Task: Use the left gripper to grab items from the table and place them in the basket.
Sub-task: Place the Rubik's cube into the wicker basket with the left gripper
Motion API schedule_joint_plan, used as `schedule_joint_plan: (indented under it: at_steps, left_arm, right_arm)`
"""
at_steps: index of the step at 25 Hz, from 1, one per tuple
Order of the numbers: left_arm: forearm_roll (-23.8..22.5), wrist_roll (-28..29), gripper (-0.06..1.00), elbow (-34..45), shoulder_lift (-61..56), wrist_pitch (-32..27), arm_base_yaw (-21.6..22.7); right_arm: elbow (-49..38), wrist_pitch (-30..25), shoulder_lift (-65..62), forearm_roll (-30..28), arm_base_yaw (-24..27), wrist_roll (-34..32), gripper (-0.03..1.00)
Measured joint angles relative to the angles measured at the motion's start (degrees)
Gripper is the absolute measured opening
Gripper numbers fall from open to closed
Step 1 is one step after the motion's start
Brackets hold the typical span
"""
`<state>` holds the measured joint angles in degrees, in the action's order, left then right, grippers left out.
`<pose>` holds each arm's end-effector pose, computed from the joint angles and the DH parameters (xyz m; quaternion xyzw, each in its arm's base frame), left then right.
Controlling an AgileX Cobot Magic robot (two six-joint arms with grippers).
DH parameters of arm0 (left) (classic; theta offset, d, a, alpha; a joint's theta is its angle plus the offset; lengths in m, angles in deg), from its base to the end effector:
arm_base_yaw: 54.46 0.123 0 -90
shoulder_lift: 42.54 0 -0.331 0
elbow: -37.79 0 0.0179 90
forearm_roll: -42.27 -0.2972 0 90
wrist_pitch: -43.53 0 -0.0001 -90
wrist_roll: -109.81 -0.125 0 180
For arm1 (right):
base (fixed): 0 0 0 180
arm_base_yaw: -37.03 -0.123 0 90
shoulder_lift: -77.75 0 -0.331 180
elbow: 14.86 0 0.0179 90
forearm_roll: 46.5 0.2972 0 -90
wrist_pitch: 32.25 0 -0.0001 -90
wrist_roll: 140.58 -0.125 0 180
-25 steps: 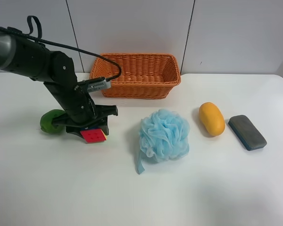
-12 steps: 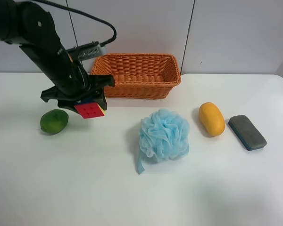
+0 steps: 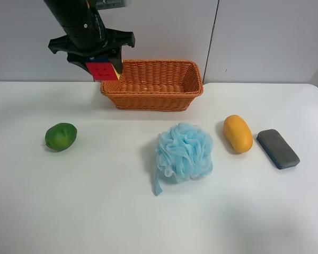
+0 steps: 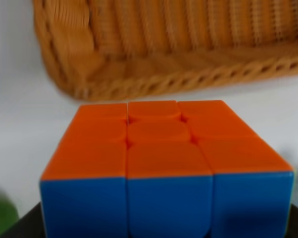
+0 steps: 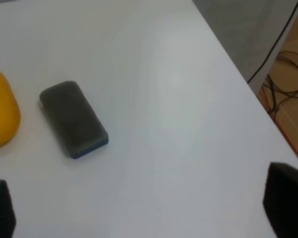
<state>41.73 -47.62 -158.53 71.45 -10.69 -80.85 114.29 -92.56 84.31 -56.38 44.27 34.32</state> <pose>0.4396 -0.2171 0.2932 0.0341 0.9695 -0.0966 0.2228 0.0191 -0.0212 0.2791 0.0938 0.8476 -0.0957 0.5135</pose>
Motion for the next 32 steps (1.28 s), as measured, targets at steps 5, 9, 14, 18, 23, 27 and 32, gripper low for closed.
schedule_joint_plan:
  at_steps: [5,9,14,18,23,27,32]
  left_arm:
    - [-0.7,-4.9,0.57,-13.6,9.1,-2.6,0.0]
    - [-0.9,-7.4,0.57,-21.1,15.7,-2.5,0.0]
    - [-1.6,-8.7,0.57,-23.3,22.1,0.2,0.0]
    - [-1.9,-9.0,0.57,-23.3,25.7,5.3,0.0]
    - [-2.3,-9.0,0.57,-23.3,27.6,9.9,0.0]
    - [-2.7,-9.0,0.57,-23.3,28.3,11.7,0.0]
    - [-2.7,-9.0,0.57,-23.3,28.8,12.1,0.0]
  right_arm:
    - [0.0,0.0,0.0,0.0,0.0,0.0,0.99]
    - [0.0,0.0,0.0,0.0,0.0,0.0,0.99]
    - [0.0,0.0,0.0,0.0,0.0,0.0,0.99]
    - [0.0,0.0,0.0,0.0,0.0,0.0,0.99]
    - [0.0,0.0,0.0,0.0,0.0,0.0,0.99]
    - [0.0,0.0,0.0,0.0,0.0,0.0,0.99]
    - [0.0,0.0,0.0,0.0,0.0,0.0,0.99]
